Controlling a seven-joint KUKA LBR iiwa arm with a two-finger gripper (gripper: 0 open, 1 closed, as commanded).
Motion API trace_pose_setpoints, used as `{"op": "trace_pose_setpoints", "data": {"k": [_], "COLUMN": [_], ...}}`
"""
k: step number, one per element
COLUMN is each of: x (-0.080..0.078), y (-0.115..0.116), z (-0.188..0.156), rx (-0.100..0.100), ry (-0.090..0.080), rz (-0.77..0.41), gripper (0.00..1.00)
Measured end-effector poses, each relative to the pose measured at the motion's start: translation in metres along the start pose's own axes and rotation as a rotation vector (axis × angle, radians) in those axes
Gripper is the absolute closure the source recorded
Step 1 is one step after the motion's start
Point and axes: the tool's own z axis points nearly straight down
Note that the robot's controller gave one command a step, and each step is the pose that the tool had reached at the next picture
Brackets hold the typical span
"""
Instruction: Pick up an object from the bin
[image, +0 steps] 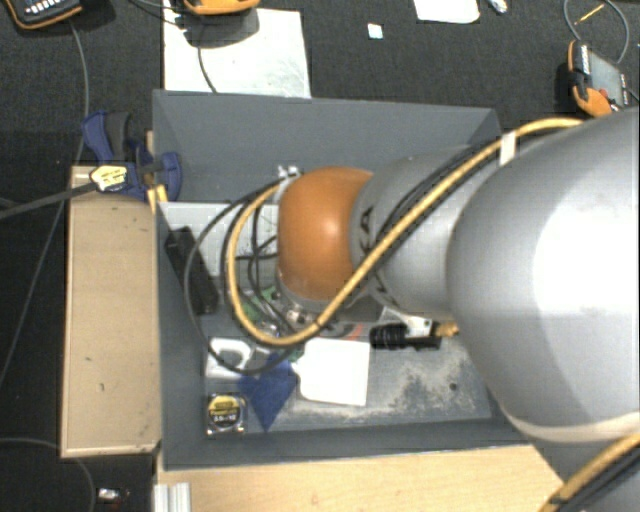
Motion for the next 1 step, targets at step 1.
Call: {"op": "trace_pose_setpoints", "data": {"k": [1], "x": [-0.0060], "y": [-0.0192], "z": [0.0609], "rx": [0.003], "ry": [-0.001], "rz": [-0.183], "gripper": [0.00]}}
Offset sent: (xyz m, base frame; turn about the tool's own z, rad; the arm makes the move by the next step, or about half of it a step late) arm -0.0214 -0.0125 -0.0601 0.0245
